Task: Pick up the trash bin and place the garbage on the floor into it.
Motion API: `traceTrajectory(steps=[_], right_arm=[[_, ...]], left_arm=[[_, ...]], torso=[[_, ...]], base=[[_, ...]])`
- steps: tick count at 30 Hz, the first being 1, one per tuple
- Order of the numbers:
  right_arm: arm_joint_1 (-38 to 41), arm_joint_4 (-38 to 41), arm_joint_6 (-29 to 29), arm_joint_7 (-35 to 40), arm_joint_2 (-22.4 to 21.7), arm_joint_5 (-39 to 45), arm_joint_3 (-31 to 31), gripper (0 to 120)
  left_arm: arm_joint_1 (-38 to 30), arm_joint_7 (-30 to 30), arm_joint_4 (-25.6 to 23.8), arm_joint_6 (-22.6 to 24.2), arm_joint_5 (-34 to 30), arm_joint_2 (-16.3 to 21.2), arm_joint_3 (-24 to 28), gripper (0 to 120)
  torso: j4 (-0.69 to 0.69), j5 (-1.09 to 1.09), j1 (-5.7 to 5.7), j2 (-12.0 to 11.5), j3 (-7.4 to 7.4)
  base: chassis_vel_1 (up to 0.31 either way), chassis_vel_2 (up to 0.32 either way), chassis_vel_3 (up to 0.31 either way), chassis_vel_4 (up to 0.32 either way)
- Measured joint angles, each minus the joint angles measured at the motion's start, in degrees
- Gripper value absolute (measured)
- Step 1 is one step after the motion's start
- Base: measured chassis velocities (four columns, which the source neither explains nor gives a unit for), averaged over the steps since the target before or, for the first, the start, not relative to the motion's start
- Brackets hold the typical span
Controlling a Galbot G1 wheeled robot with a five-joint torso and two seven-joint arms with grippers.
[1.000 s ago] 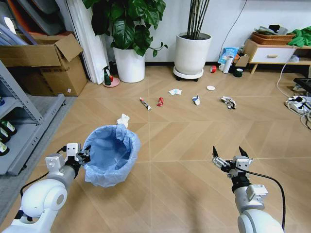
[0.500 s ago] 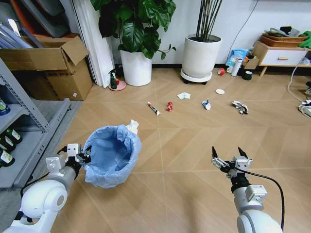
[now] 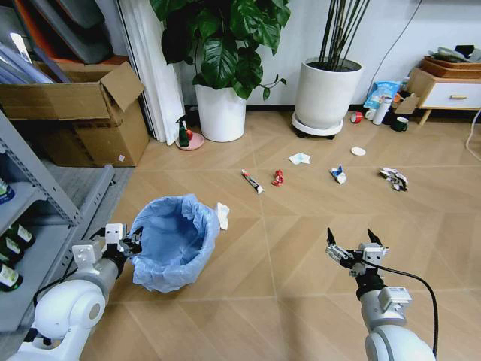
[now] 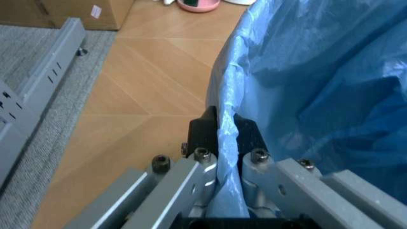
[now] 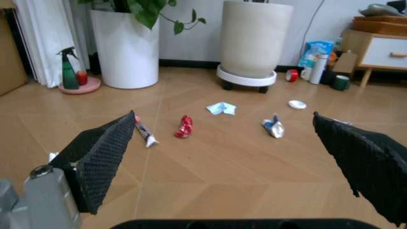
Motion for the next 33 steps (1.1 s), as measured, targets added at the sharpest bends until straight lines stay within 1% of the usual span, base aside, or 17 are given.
traceTrajectory(steps=[2, 4, 12, 18, 23, 27, 29, 30, 33], right_arm=[[0.02, -0.02, 0.04, -0.01, 0.03, 0.0, 0.0, 100], [0.08, -0.13, 0.08, -0.01, 0.12, -0.01, 0.01, 100], [0.07, -0.37, 0.22, -0.11, 0.2, 0.0, 0.0, 100], [0.05, -0.52, 0.28, -0.2, 0.22, -0.01, -0.02, 100], [0.06, -0.7, 0.34, -0.26, 0.28, -0.08, -0.01, 100], [0.08, -0.75, 0.36, -0.28, 0.38, -0.18, 0.01, 100], [0.05, -0.77, 0.36, -0.32, 0.47, -0.25, 0.0, 100], [0.02, -0.79, 0.36, -0.34, 0.56, -0.33, 0.0, 100], [-0.08, -0.8, 0.37, -0.37, 0.65, -0.39, -0.02, 100]], left_arm=[[-0.02, 0.03, 0.05, -0.02, 0.03, 0.0, 0.01, 0], [-0.05, 0.13, 0.2, -0.05, 0.14, -0.01, 0.05, 0], [0.03, 0.54, 0.34, -0.16, 0.65, -0.22, 0.15, 0], [0.29, 1.14, 0.42, -0.32, 1.19, -0.47, 0.13, 0], [0.31, 1.56, 0.62, -0.42, 1.4, -0.54, 0.04, 0], [0.23, 1.73, 0.74, -0.44, 1.42, -0.54, -0.02, 0], [0.23, 1.84, 0.8, -0.47, 1.48, -0.58, -0.04, 0], [0.23, 1.93, 0.84, -0.5, 1.56, -0.63, -0.04, 0], [0.29, 2.07, 0.86, -0.54, 1.62, -0.68, -0.05, 0]], torso=[[-0.02, -0.04, 0.0, 0.0, -0.01], [-0.01, 0.0, 0.0, 0.0, -0.01], [-0.01, -0.02, 0.0, 0.0, 0.0], [0.0, -0.01, 0.0, 0.0, -0.01], [-0.02, 0.01, 0.0, 0.0, -0.01], [-0.02, -0.02, -0.01, 0.0, -0.01], [-0.01, 0.01, 0.0, 0.01, -0.01], [-0.01, -0.02, 0.0, 0.0, -0.01], [-0.01, 0.01, 0.0, 0.0, -0.01]], base=[[-0.071, 0.295, 0.077, -0.278], [-0.056, 0.301, 0.058, -0.292], [-0.064, 0.262, 0.05, -0.276], [-0.063, 0.207, 0.088, -0.2], [-0.142, 0.162, 0.133, -0.174], [-0.166, 0.224, 0.159, -0.197], [-0.145, 0.226, 0.148, -0.22], [-0.132, 0.235, 0.15, -0.225], [-0.137, 0.218, 0.143, -0.231]])
